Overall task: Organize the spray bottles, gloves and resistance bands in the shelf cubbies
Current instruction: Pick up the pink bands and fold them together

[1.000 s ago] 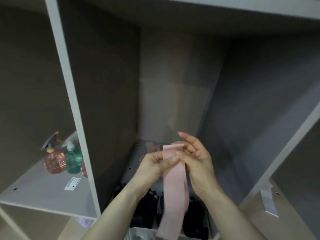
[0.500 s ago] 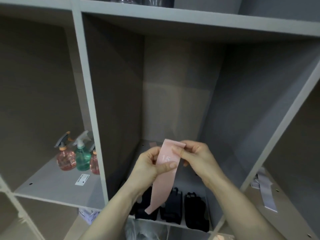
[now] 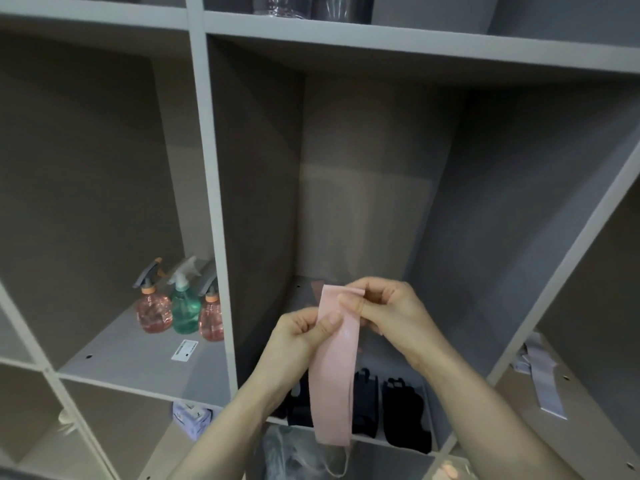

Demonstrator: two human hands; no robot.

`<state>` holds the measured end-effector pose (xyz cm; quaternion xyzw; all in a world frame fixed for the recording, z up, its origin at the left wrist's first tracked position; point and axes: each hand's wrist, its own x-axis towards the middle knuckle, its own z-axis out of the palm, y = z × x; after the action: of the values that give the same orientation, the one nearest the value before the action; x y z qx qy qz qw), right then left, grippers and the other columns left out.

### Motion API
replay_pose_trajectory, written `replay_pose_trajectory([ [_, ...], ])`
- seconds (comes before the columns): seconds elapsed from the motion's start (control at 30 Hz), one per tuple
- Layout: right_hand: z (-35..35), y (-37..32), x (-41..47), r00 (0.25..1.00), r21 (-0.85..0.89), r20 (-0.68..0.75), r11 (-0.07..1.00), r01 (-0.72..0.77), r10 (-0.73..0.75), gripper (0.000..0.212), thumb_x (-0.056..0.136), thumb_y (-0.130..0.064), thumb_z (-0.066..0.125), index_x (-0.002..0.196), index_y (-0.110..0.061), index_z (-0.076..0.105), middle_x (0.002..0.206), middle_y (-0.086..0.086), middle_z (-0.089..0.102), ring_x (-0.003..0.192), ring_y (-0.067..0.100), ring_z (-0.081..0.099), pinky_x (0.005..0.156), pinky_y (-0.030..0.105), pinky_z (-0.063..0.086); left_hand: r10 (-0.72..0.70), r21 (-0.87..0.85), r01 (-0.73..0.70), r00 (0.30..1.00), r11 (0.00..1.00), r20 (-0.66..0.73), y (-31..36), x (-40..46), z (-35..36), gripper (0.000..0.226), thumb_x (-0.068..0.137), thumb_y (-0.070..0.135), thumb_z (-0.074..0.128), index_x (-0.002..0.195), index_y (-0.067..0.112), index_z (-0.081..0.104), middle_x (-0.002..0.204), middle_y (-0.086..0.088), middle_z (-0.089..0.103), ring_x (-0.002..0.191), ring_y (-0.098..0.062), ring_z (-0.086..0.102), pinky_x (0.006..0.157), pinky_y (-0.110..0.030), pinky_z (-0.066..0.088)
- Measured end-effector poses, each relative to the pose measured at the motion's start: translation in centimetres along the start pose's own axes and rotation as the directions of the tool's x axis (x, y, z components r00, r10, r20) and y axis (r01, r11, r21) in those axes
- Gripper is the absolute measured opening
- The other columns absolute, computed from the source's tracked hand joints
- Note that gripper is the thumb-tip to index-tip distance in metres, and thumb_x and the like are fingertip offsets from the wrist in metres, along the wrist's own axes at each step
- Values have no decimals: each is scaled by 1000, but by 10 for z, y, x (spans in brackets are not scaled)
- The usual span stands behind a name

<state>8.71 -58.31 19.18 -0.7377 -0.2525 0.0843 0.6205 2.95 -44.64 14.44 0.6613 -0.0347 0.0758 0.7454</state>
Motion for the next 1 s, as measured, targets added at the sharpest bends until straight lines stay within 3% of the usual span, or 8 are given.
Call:
replay_pose_trajectory([
  [0.27, 14, 3, -7, 996, -69, -22, 994, 89, -91, 5, 82, -6, 69, 84, -7, 74, 75, 2, 70, 67, 2, 62, 61, 15, 48, -62, -85, 70, 993, 994, 97, -15, -6, -15, 41, 71, 46, 75, 83, 7, 72, 65, -13, 66, 55, -24, 63, 56, -32, 52],
  [0.37, 18, 14, -13, 997, -95, 69, 995, 31, -25, 7, 82, -12, 70, 79, -17, 74, 73, 2, 70, 68, 11, 64, 62, 25, 50, -90, -250, 171, 948, 953, 304, -32, -9, -18, 55, 74, 48, 72, 105, 2, 70, 89, -24, 71, 81, -35, 69, 76, -43, 56],
  [0.47, 21, 32, -11, 992, -36, 122, 999, -36, 40, 9, 80, -5, 70, 79, -12, 75, 73, 1, 71, 69, 10, 65, 65, 24, 54, -101, -309, 235, 914, 921, 394, -47, -13, -20, 47, 82, 51, 62, 101, 9, 72, 80, -20, 70, 70, -29, 69, 70, -35, 56],
  [0.53, 22, 49, 0, 987, 75, 114, 990, -124, 115, 9, 79, -1, 69, 81, -9, 73, 71, 2, 69, 64, 7, 62, 58, 18, 51, -154, -224, 216, 952, 950, 264, -57, -8, -20, 45, 82, 55, 59, 81, 13, 76, 62, -10, 67, 55, -19, 63, 60, -27, 50],
  [0.6, 18, 70, 19, 983, 124, 80, 977, -173, 164, 9, 81, -3, 67, 88, -7, 71, 75, 0, 70, 67, 6, 63, 57, 16, 49, -219, -150, 219, 975, 964, 17, -65, 5, -22, 44, 82, 53, 57, 78, 14, 76, 53, -7, 64, 47, -18, 58, 53, -28, 48],
  [0.73, 4, 142, 76, 969, -92, -46, 965, -245, 242, 15, 86, -5, 64, 100, -2, 69, 84, 4, 66, 78, 12, 60, 61, 8, 43, -210, -230, 135, 916, 964, -342, -69, 41, -44, 38, 86, 40, 53, 90, 9, 74, 53, -10, 60, 50, -23, 61, 53, -29, 54],
  [0.87, 4, 222, 130, 925, -270, -1, 891, -365, 379, 16, 89, -1, 57, 102, -9, 64, 96, 3, 60, 96, 17, 55, 68, 11, 43, -212, -344, 42, 854, 938, -475, -68, 79, -66, 31, 94, 26, 49, 90, 4, 70, 60, -11, 65, 56, -21, 65, 60, -27, 56],
  [1.0, 15, 270, 171, 866, -513, 191, 799, -313, 462, 34, 97, -13, 45, 131, -14, 50, 130, -6, 49, 114, 8, 46, 85, 14, 36, -213, -347, 28, 834, 938, -509, -76, 111, -77, 32, 93, 27, 47, 91, 3, 68, 57, -11, 66, 53, -22, 66, 56, -28, 55],
])
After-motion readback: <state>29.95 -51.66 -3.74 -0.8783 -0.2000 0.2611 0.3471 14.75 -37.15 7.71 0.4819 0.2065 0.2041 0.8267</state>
